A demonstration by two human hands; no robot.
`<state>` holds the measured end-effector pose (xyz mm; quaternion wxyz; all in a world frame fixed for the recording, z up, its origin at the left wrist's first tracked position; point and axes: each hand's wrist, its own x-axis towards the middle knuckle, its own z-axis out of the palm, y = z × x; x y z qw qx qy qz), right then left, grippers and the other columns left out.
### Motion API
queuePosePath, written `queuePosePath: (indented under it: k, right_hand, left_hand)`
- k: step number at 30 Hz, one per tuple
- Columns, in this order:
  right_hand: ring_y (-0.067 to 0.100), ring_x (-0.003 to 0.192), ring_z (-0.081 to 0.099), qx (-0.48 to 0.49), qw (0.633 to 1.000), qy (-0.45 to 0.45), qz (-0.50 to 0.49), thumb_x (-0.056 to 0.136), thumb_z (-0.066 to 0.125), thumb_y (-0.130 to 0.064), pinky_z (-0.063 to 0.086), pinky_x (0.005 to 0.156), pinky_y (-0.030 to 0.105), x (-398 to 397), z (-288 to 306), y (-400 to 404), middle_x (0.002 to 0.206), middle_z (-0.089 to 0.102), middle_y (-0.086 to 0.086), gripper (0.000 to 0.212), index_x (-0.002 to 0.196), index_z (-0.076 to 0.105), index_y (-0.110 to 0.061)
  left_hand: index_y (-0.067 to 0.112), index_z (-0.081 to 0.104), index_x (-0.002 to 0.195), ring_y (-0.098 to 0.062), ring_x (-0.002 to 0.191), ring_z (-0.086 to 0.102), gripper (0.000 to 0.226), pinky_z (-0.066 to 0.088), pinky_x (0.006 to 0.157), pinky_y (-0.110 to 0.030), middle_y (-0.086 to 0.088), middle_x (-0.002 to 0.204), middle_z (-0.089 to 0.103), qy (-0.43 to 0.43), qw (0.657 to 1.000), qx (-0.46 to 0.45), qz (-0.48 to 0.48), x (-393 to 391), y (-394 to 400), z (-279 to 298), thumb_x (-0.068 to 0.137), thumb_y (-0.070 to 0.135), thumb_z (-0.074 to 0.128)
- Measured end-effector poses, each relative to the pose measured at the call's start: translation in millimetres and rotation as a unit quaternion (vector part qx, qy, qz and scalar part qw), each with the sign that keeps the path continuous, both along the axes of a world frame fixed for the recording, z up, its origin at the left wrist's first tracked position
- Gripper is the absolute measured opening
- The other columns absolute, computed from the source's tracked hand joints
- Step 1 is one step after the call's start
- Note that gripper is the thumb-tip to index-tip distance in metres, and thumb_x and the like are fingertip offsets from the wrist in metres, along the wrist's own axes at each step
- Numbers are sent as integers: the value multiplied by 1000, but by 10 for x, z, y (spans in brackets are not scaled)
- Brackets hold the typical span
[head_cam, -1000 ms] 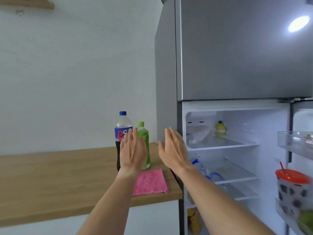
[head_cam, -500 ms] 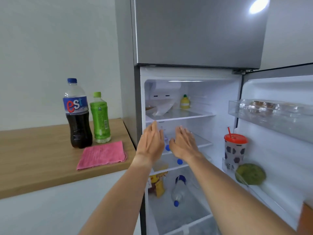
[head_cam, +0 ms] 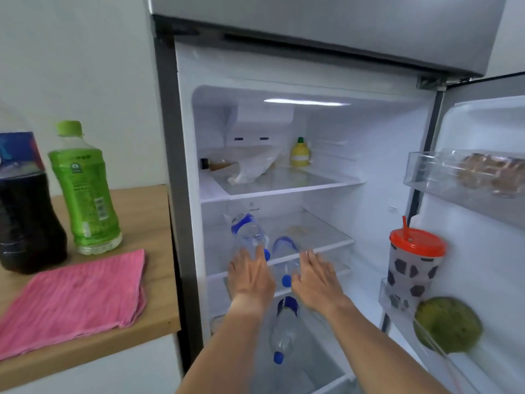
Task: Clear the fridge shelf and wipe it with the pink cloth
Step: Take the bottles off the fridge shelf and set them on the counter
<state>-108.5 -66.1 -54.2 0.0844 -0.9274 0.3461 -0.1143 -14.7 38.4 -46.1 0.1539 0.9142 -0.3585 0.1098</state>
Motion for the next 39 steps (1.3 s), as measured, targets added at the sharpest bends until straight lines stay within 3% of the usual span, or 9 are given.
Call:
queuePosePath:
  k: [3,8,14,19,24,27,31,34,39]
  right_hand:
    - [27,153,7,27,1000,14,-8,103,32,-40,8,122,47,122,-171,-137,167,8,10,66,158,12,-8]
    - [26,154,2,40,999,24,-7,104,29,-44,4,123,46,266,-333,-293,168,3,10,69,159,7,-9]
    - [25,155,-1,47,999,26,-5,104,28,-44,2,124,45,281,-355,-237,168,0,9,69,160,5,-10]
    - [28,153,8,35,999,11,-7,103,31,-41,7,123,46,206,-164,-89,167,10,13,66,158,13,-8]
    - [28,147,21,4,1000,-15,-3,102,35,-39,17,120,44,88,152,103,159,27,14,62,153,22,-6]
    - [30,142,29,-9,1000,-23,-1,103,36,-38,20,118,45,-18,327,218,152,34,14,59,151,25,-6]
    - [32,145,26,-23,1000,-17,-10,103,34,-38,19,119,47,-162,496,353,157,28,15,60,152,24,-6]
    - [31,148,20,-28,999,-25,-17,103,32,-37,16,120,47,-252,605,419,161,21,15,63,155,16,-6]
    - [31,151,12,-24,999,-39,-13,105,28,-40,11,122,48,-379,766,496,166,11,14,65,158,10,-7]
  left_hand:
    - [28,24,150,-31,110,52,65,45,92,-39,-16,129,49,-40,999,7,-10,195,-189,-125,91,13,46]
    - [25,37,134,-31,94,57,51,44,75,-37,-15,112,53,-113,993,7,-30,359,-362,-225,89,4,51]
    - [18,40,130,-29,106,58,49,47,85,-37,-12,117,57,-179,981,23,-67,412,-313,-170,88,4,61]
    - [16,54,121,-28,95,63,36,50,79,-37,-8,104,66,-234,965,12,-114,278,-46,-67,86,7,51]
    - [15,72,101,-22,67,66,35,55,60,-33,-3,77,67,-306,937,-52,-163,128,151,166,67,12,78]
    - [12,70,103,-22,69,63,37,55,62,-32,-4,82,65,-332,921,-111,-172,1,225,373,69,16,85]
    - [7,67,100,-28,81,60,30,50,67,-36,-13,96,63,-273,919,-253,-126,-143,324,721,80,26,80]
    - [0,58,111,-34,109,56,27,49,96,-47,-19,118,56,-126,910,-367,-147,-159,401,926,94,20,64]
    - [3,50,120,-31,105,55,29,48,96,-42,-13,115,54,-9,867,-480,-132,-217,589,1048,100,24,53]
